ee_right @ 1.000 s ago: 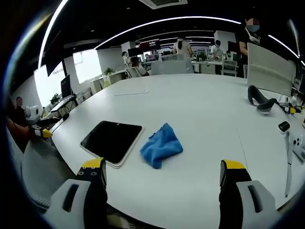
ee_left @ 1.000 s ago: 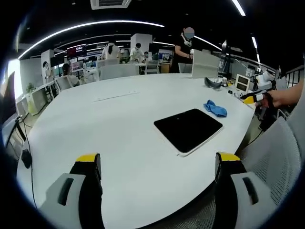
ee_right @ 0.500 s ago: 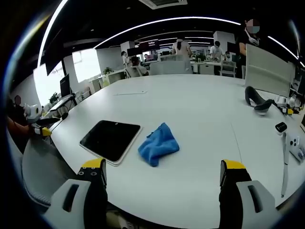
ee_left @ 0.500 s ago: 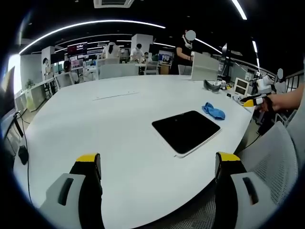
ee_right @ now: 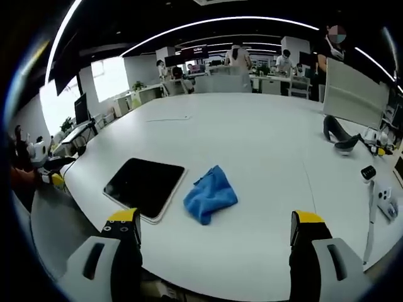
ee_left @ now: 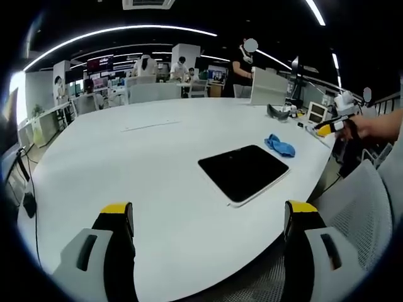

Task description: Wipe the mirror surface with the cleaning cloth until all visible marks leave the cleaned area.

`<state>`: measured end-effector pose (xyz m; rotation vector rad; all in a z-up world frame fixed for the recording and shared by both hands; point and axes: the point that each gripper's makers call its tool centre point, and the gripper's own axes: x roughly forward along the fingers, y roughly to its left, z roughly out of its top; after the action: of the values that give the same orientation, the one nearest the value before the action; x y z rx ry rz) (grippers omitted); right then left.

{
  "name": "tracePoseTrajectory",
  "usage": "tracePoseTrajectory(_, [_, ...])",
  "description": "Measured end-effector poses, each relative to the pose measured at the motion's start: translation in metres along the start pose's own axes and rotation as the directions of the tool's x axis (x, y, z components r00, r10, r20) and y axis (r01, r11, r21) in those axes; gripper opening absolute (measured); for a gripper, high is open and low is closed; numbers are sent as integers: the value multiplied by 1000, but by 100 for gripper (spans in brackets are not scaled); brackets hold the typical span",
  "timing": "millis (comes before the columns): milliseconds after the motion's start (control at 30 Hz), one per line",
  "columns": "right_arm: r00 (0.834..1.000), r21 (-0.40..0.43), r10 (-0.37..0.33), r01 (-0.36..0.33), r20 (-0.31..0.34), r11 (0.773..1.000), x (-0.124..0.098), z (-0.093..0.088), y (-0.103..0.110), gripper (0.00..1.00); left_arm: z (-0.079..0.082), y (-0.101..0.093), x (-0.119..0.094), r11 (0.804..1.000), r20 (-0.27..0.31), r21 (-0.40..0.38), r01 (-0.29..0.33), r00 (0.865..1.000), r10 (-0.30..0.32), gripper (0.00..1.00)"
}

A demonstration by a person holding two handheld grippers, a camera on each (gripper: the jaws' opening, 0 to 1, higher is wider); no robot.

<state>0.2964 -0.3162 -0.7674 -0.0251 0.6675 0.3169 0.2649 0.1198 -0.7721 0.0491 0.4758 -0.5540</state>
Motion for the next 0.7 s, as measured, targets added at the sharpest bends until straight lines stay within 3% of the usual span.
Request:
tracePoseTrajectory(167, [1000,-18,0,-1,-27,1000,4,16,7,97,-1,1,0,1000,-5,2,-5,1000,5,99])
tracePoseTrajectory(500, [998,-65,6,-10,-55,998,32,49,10,88,-2,2,1,1000,-8,9,-3,1000,3,99])
tracePoseTrajectory(700, [995,-72,3,-10,-103,997,50,56,7,86,-1,3,1,1000,-1,9,-7,1000,7,99])
